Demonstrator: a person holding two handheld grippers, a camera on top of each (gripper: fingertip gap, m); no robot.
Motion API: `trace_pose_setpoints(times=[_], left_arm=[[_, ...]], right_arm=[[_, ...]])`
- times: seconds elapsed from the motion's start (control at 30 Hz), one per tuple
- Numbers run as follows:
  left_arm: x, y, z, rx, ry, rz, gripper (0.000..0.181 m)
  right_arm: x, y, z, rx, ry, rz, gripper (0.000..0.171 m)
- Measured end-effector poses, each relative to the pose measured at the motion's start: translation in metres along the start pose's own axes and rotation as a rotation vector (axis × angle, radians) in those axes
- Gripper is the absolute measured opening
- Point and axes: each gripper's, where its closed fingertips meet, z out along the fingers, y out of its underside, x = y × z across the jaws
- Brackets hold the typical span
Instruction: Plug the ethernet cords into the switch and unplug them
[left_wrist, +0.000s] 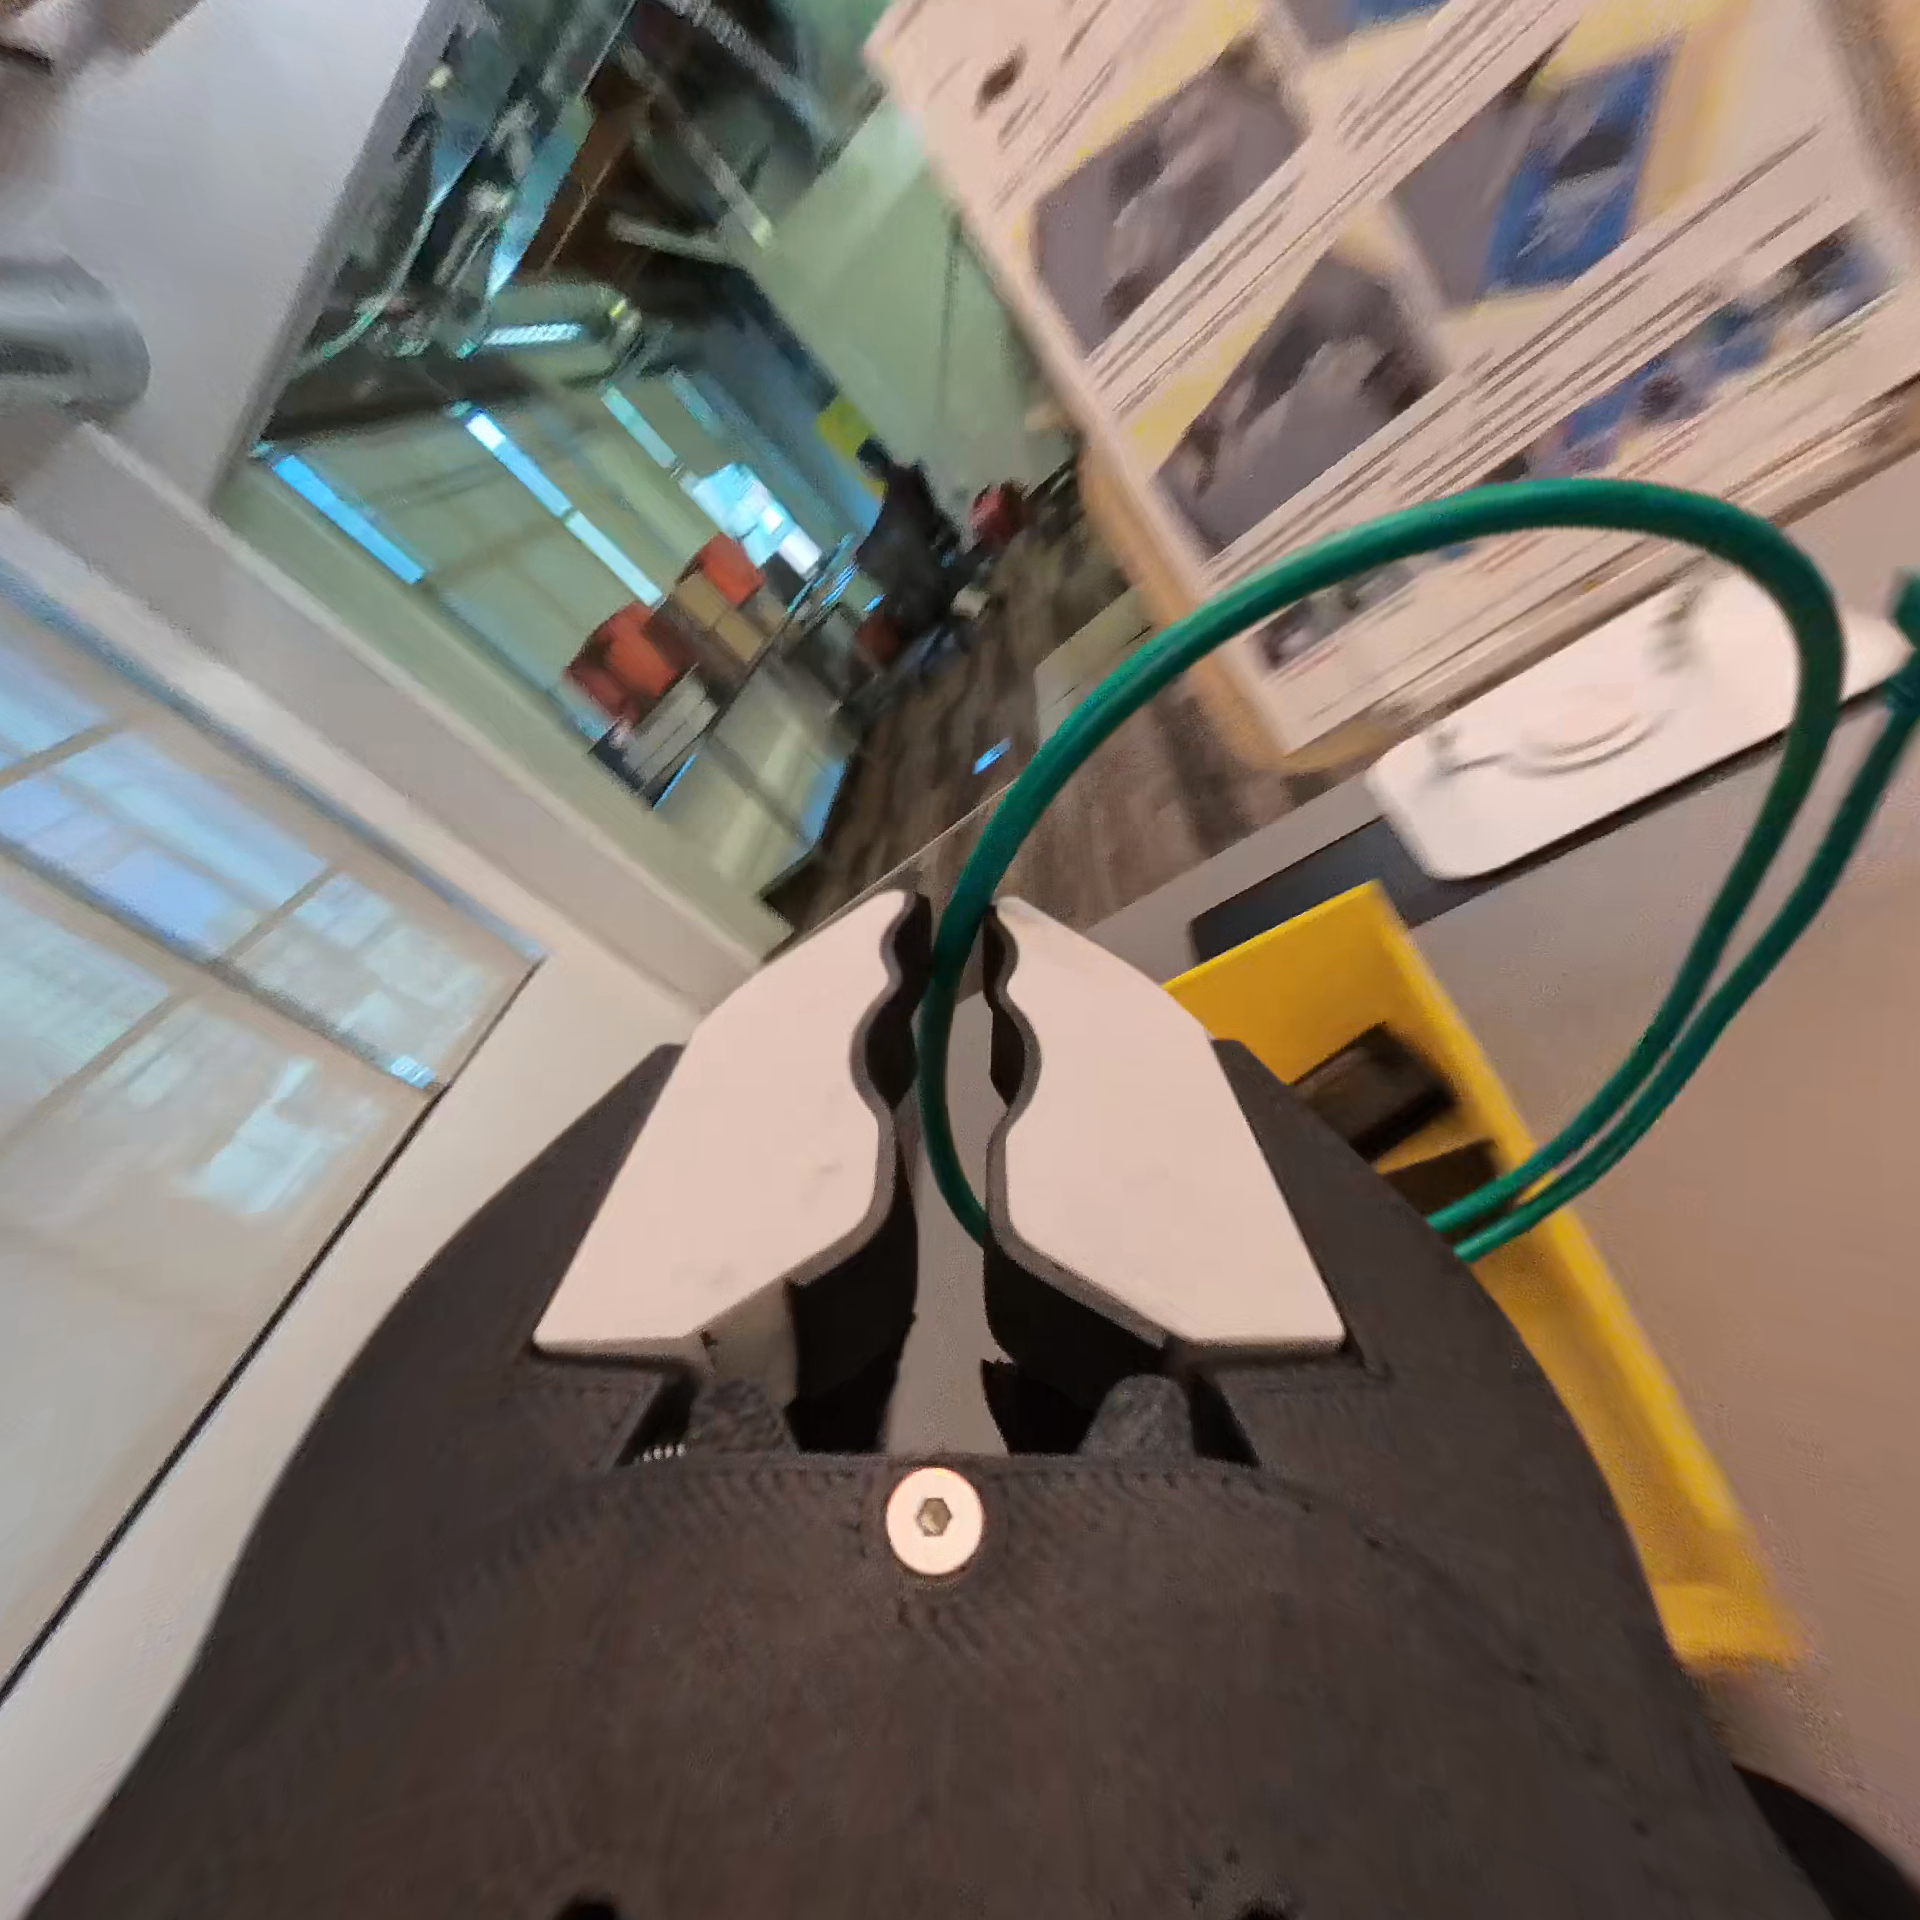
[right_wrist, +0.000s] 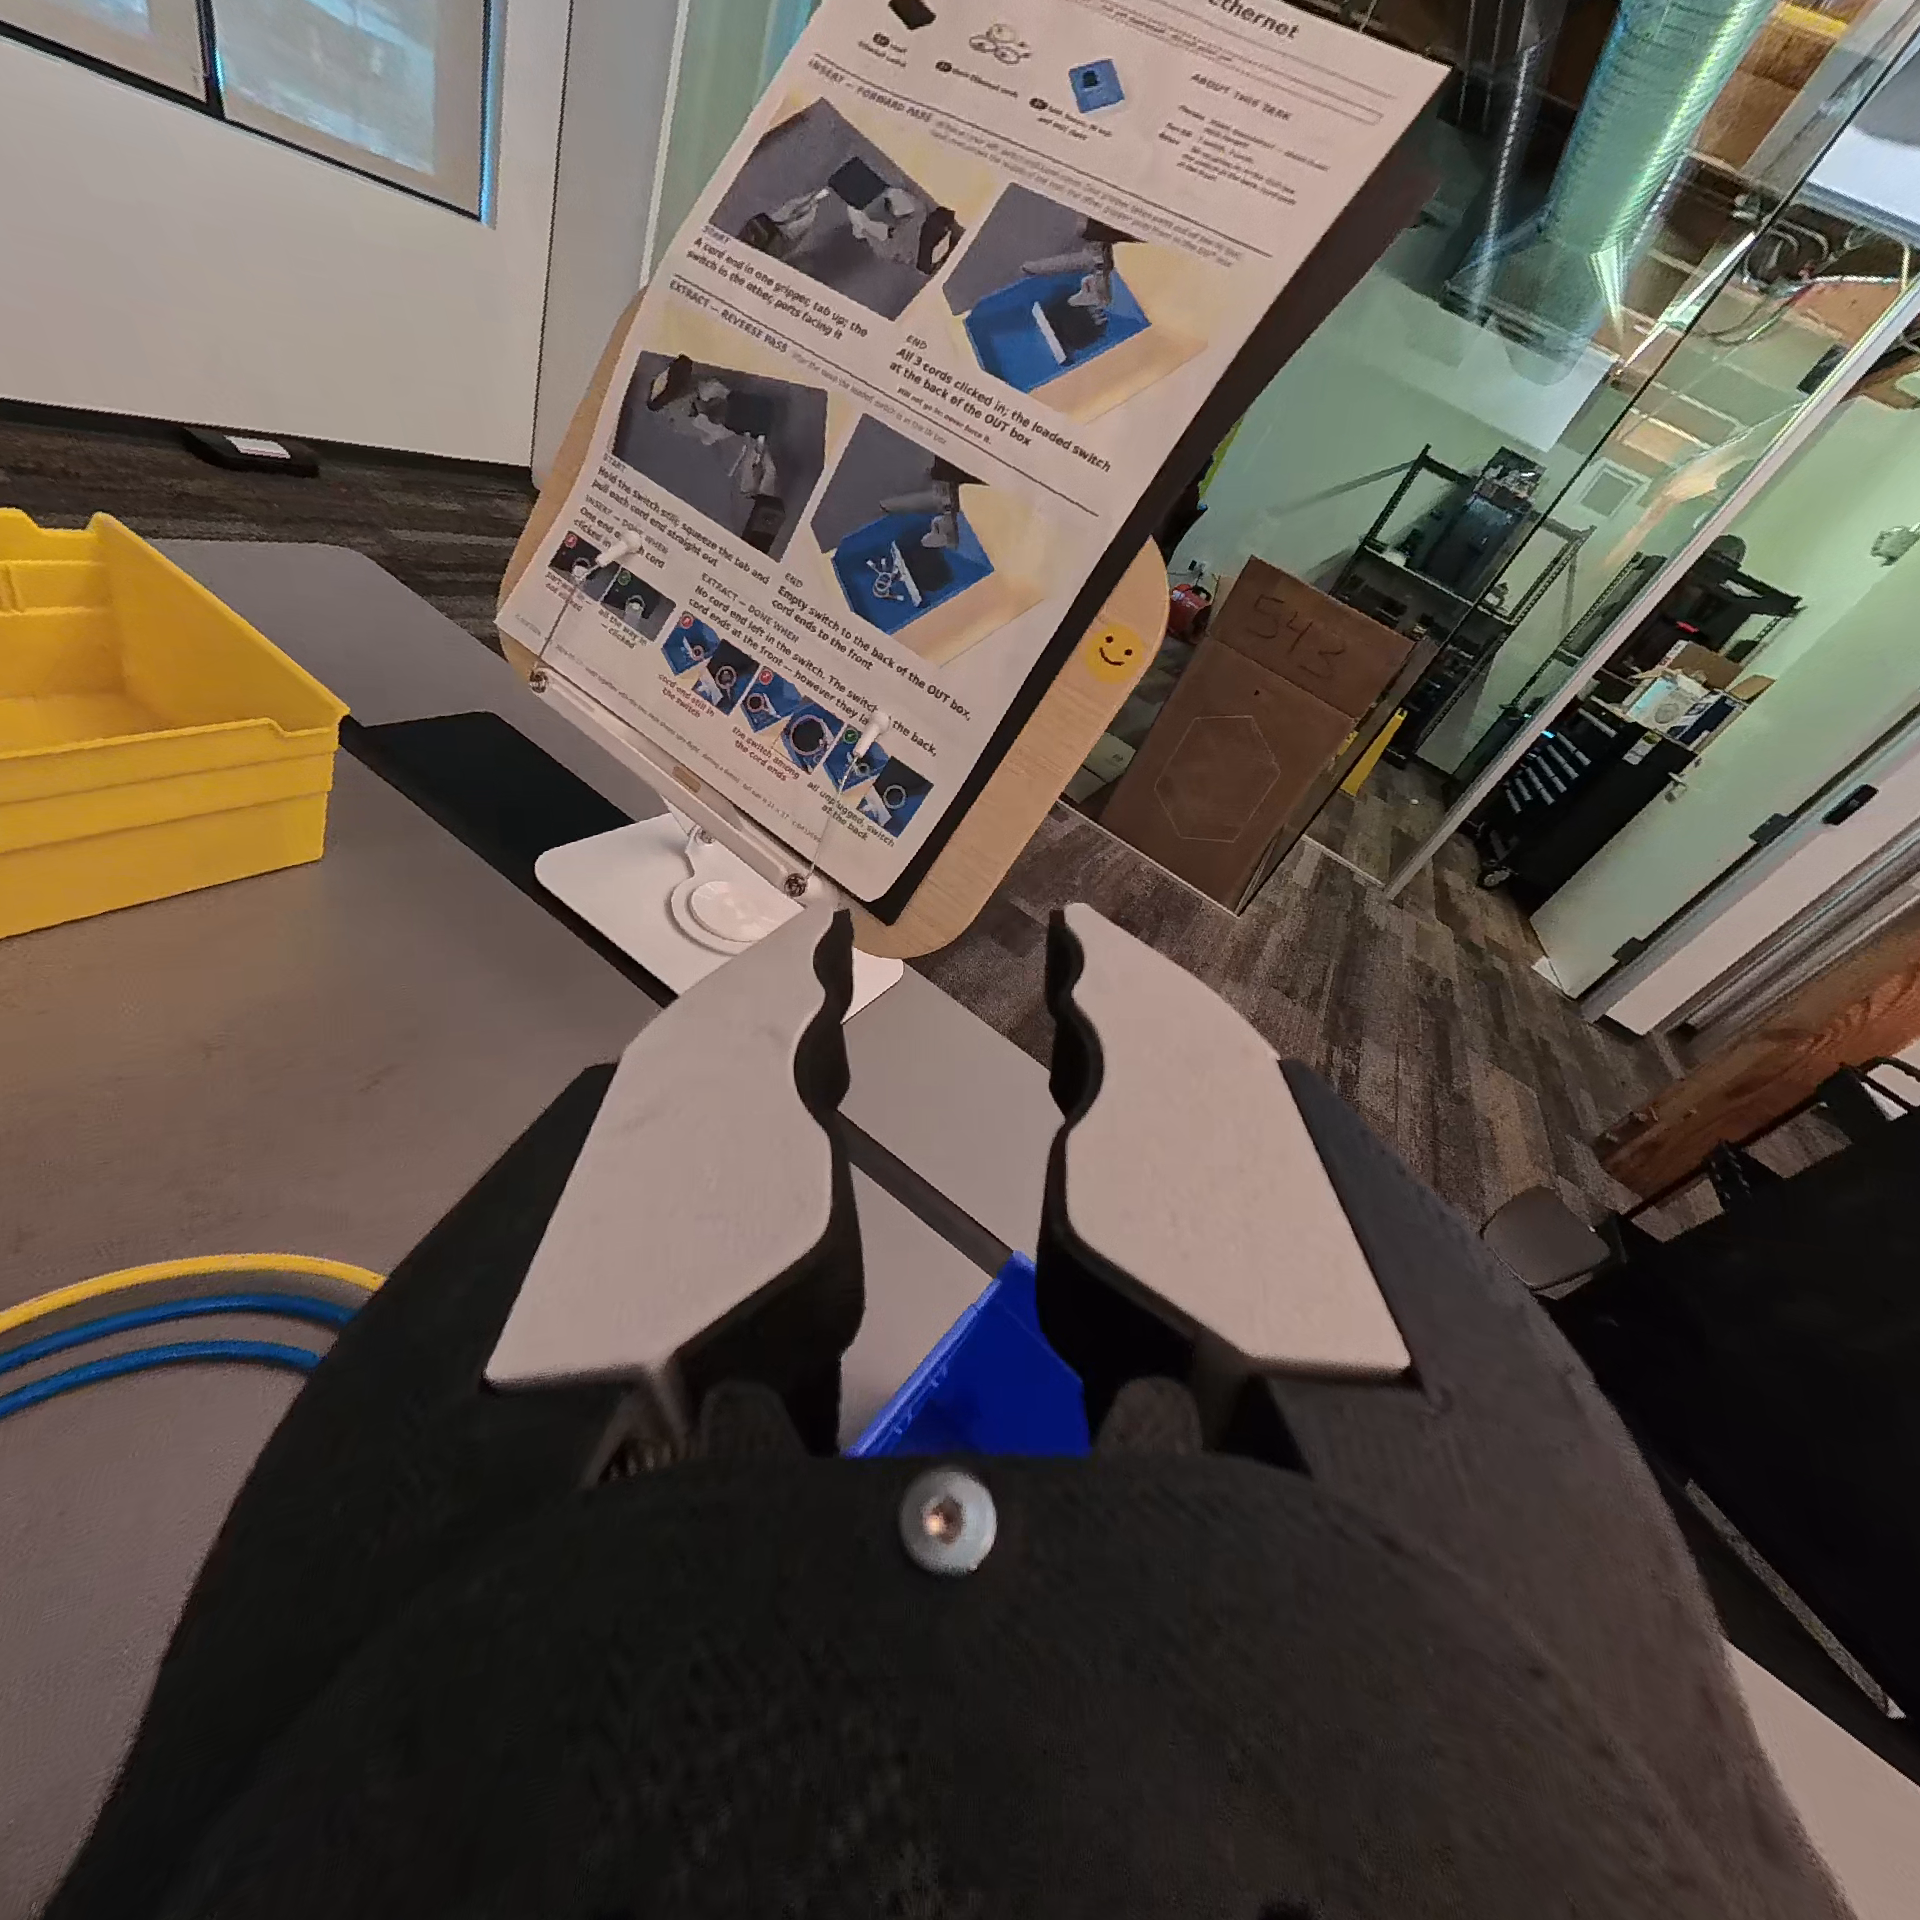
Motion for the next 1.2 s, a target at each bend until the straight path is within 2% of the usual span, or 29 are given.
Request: trace_pose_setpoints(times=[0.03,0.13,0.23,0.27,0.4,0.47,0.6,0.67,0.73,0.83,0.9,0.97,1.0,1.07,1.13,1.2], left_arm=[[0.022,-0.012,-0.004,0.032,0.081,-0.017,0.008],[0.11,-0.034,-0.006,0.036,0.416,-0.067,0.006],[0.215,-0.03,0.001,-0.09,0.774,-0.07,0.005],[0.245,-0.025,0.008,-0.131,0.838,-0.057,0.005],[0.326,-0.001,0.048,-0.221,0.874,-0.003,0.006],[0.356,0.014,0.056,-0.268,0.92,-0.001,0.006],[0.397,0.044,0.042,-0.417,1.094,-0.011,0.042],[0.392,0.04,0.034,-0.432,1.172,-0.071,0.048],[0.363,0.025,0.042,-0.374,1.143,-0.141,0.046],[0.272,0.001,0.069,-0.225,0.945,-0.219,0.047],[0.195,0.002,0.087,-0.141,0.772,-0.266,0.048],[0.14,0.02,0.094,-0.043,0.728,-0.23,0.045],[0.126,0.031,0.096,0.029,0.753,-0.182,0.055],[0.109,0.056,0.116,0.105,0.786,-0.067,0.047],[0.113,0.089,0.14,0.038,0.873,-0.01,0.049],[0.132,0.125,0.147,-0.113,1.049,0.021,0.054]], right_arm=[[-0.001,0.0,0.0,0.0,-0.001,-0.002,0.037],[-0.002,0.0,0.001,-0.001,-0.011,0.0,0.037],[-0.004,0.0,0.002,-0.002,-0.018,0.001,0.037],[-0.005,0.0,0.002,-0.003,-0.021,0.001,0.037],[-0.009,0.0,0.004,-0.006,-0.032,-0.007,0.037],[-0.009,0.002,0.006,-0.013,-0.034,-0.007,0.037],[-0.006,0.008,0.009,-0.031,-0.026,-0.001,0.037],[-0.005,0.009,0.009,-0.036,-0.025,0.0,0.037],[-0.003,0.01,0.008,-0.039,-0.016,-0.004,0.037],[-0.002,0.008,0.007,-0.027,-0.015,0.004,0.037],[-0.001,0.009,0.006,-0.028,-0.017,0.004,0.037],[0.002,0.012,0.005,-0.037,-0.011,0.004,0.037],[0.004,0.013,0.005,-0.038,-0.004,0.01,0.037],[0.007,0.013,0.006,-0.029,-0.007,0.033,0.037],[0.009,0.015,0.006,-0.028,-0.007,0.045,0.037],[0.014,0.02,0.007,-0.051,0.017,0.032,0.037]])
